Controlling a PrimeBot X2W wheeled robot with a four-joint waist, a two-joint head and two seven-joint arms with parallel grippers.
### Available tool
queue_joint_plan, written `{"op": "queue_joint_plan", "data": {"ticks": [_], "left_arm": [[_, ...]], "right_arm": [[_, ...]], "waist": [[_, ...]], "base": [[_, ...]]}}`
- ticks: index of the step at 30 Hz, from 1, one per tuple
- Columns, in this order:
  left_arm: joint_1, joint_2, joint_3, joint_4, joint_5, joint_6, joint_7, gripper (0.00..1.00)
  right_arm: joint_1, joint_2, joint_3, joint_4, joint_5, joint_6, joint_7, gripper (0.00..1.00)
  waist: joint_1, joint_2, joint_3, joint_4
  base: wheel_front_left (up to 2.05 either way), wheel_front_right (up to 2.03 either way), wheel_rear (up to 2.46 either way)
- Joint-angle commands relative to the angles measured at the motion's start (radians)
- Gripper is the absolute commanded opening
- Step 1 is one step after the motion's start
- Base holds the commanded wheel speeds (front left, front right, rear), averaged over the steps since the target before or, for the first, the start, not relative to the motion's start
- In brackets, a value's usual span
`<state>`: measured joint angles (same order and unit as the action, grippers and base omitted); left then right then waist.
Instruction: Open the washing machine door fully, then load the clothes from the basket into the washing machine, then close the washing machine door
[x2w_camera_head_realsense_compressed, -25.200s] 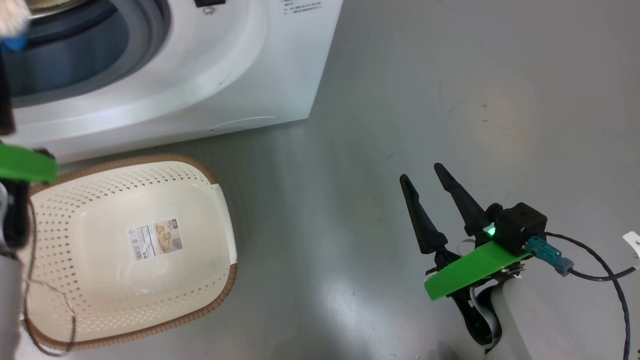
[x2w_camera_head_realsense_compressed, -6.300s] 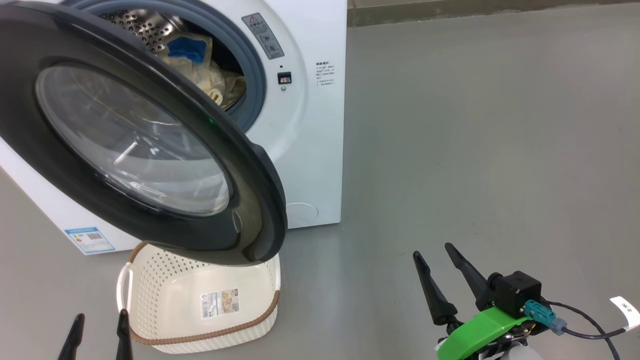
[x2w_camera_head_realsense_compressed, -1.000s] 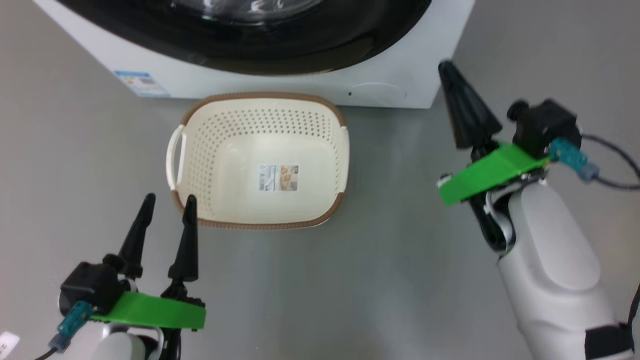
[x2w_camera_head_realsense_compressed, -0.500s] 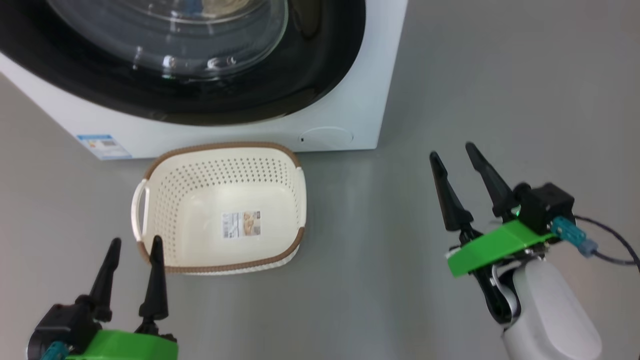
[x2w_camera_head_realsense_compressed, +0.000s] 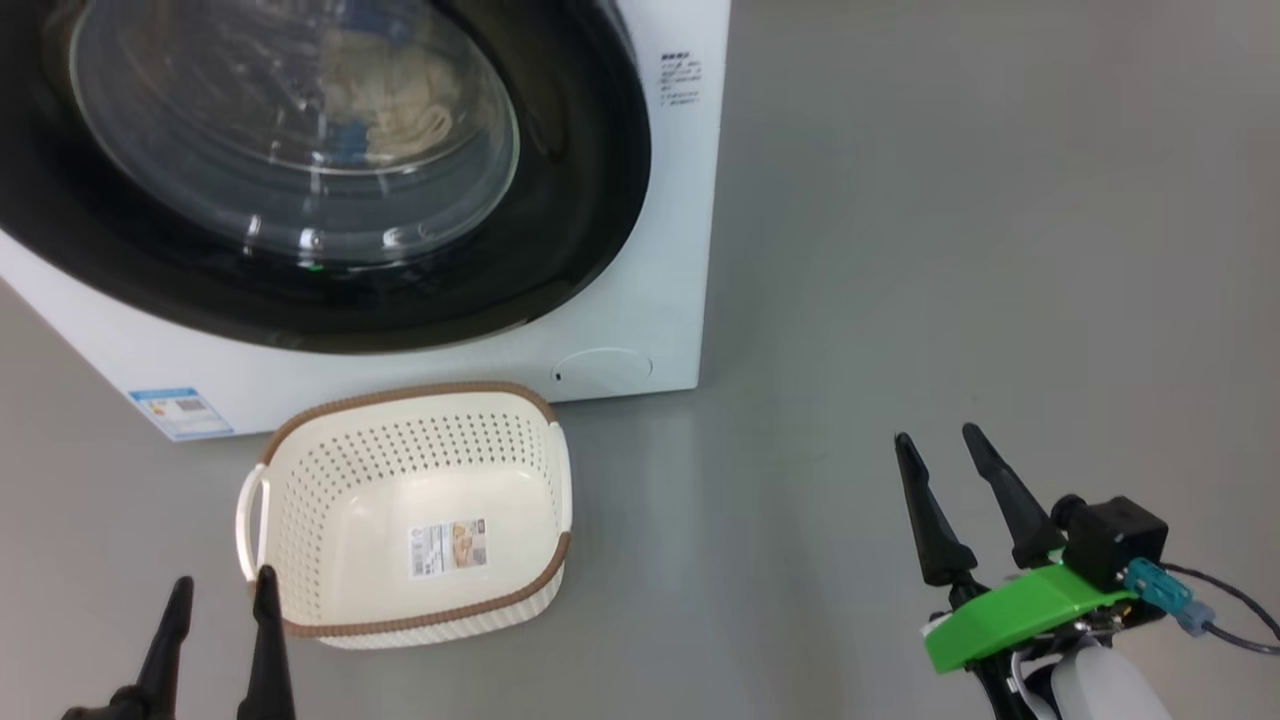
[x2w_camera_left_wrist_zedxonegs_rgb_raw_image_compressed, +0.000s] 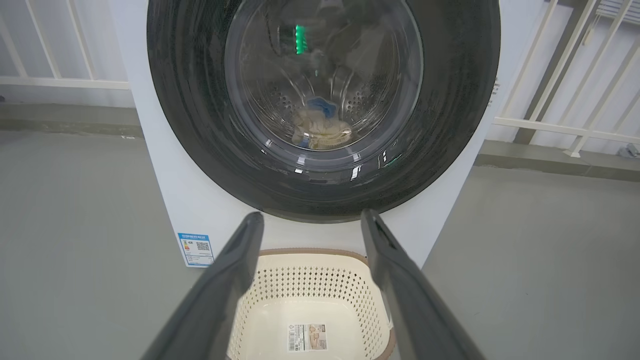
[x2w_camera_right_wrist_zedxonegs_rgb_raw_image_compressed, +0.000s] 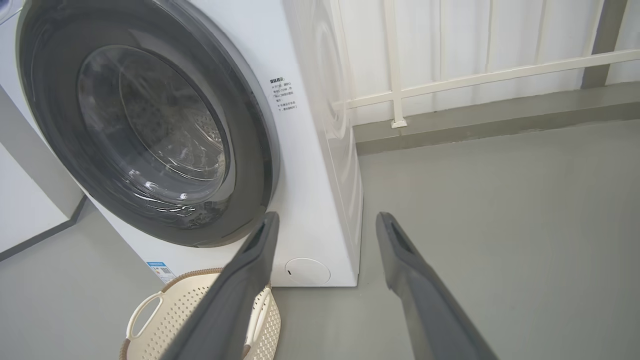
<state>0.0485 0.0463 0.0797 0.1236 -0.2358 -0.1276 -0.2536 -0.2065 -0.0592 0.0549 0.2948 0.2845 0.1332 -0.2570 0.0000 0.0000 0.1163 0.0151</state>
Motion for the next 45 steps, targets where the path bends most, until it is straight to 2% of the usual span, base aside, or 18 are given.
{"op": "queue_joint_plan", "data": {"ticks": [1, 11, 26, 34, 40, 41, 45], "left_arm": [[0.0, 0.009, 0.042, -0.035, 0.012, -0.003, -0.008, 1.0], [0.086, 0.004, 0.08, -0.075, 0.037, -0.001, -0.008, 1.0], [0.133, 0.004, 0.038, -0.101, 0.041, 0.051, -0.008, 1.0], [0.141, 0.004, 0.03, -0.106, 0.041, 0.055, -0.008, 1.0], [0.142, 0.004, 0.03, -0.094, 0.043, 0.038, -0.008, 1.0], [0.157, -0.005, -0.001, -0.072, 0.034, 0.042, 0.0, 0.0], [0.155, -0.023, -0.006, -0.023, 0.025, 0.042, 0.008, 0.0]], "right_arm": [[0.012, 0.009, 0.017, -0.032, 0.013, -0.002, -0.005, 1.0], [0.082, 0.009, -0.008, -0.055, 0.003, -0.002, -0.005, 1.0], [0.127, 0.009, -0.014, -0.052, -0.005, -0.002, -0.005, 1.0], [0.132, 0.009, -0.014, -0.048, -0.014, -0.002, -0.005, 1.0], [0.134, 0.009, -0.011, -0.049, -0.013, -0.002, -0.005, 1.0], [0.148, 0.008, -0.036, -0.025, -0.003, 0.0, 0.0, 0.0], [0.156, 0.01, -0.035, 0.019, 0.004, 0.0, 0.003, 0.0]], "waist": [[0.0, 0.0, -0.031, -0.024], [0.0, 0.0, -0.076, -0.037], [0.0, 0.0, -0.117, -0.034], [0.0, 0.0, -0.124, -0.026], [0.0, 0.0, -0.125, -0.02], [0.0, 0.0, -0.125, -0.02], [0.0, 0.0, -0.125, -0.02]], "base": [[0.0, 0.0, 0.0], [0.0, 0.0, 0.0], [0.0, 0.0, 0.0], [0.0, 0.0, 0.0], [0.0, 0.0, 0.0], [0.0, 0.0, 0.0], [0.0, 0.0, 0.0]]}}
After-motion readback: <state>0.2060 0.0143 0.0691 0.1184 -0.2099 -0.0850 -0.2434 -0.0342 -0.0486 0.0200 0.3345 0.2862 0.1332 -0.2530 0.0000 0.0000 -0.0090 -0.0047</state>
